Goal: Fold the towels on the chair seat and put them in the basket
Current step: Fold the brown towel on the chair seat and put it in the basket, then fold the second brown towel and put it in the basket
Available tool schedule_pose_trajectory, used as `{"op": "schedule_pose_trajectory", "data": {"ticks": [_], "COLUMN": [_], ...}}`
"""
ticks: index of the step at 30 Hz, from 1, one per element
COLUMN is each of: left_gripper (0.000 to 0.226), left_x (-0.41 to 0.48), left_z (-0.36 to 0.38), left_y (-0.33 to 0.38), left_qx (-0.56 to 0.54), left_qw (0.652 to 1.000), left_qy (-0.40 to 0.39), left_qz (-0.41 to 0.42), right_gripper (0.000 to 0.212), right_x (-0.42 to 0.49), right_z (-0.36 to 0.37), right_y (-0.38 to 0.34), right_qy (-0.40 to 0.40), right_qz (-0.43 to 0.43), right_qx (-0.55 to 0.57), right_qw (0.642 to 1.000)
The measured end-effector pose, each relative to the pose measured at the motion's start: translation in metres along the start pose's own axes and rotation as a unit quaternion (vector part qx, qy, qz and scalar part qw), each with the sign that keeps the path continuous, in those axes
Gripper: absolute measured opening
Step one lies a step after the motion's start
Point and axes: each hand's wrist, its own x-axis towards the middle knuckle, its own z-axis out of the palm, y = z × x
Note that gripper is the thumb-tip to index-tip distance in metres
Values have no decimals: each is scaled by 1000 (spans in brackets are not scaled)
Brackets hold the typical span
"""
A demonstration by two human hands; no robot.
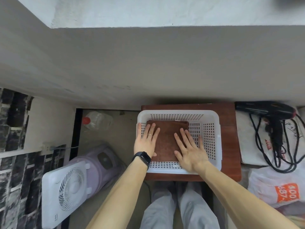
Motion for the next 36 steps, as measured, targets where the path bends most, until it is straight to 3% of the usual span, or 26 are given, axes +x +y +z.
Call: {"op": "schedule_pose_trajectory", "data": {"ticks": [12,17,20,26,32,36], "left_gripper": [107,62,43,39,35,28], "left_x": [-12,-52,-92,-215,-385,-509], "left_z": [-2,-12,-21,3,54,89], "left_y": [5,15,17,4,9,36], "left_qx": [-33,-155,-274,-467,-571,-549], "left_qw": [999,985,955,819,600,461], "left_qy": [19,62,63,132,212,263], "left_qz": [-15,-39,-98,-308,-519,-646], "right_gripper": [69,53,45,35,24,28], "right_x": [-11,-41,-67,-111,-206,-283], "right_z": [-39,-69,-87,-132,-167,-145], "right_y": [-15,-10,-14,-74,-210,-304], "right_qy": [-40,5,8,40,85,41], "right_qz": [-11,-61,-122,-335,-543,-654], "right_qx": [-47,-14,-12,-34,-30,-76], "right_qw": [998,998,992,941,835,752]}}
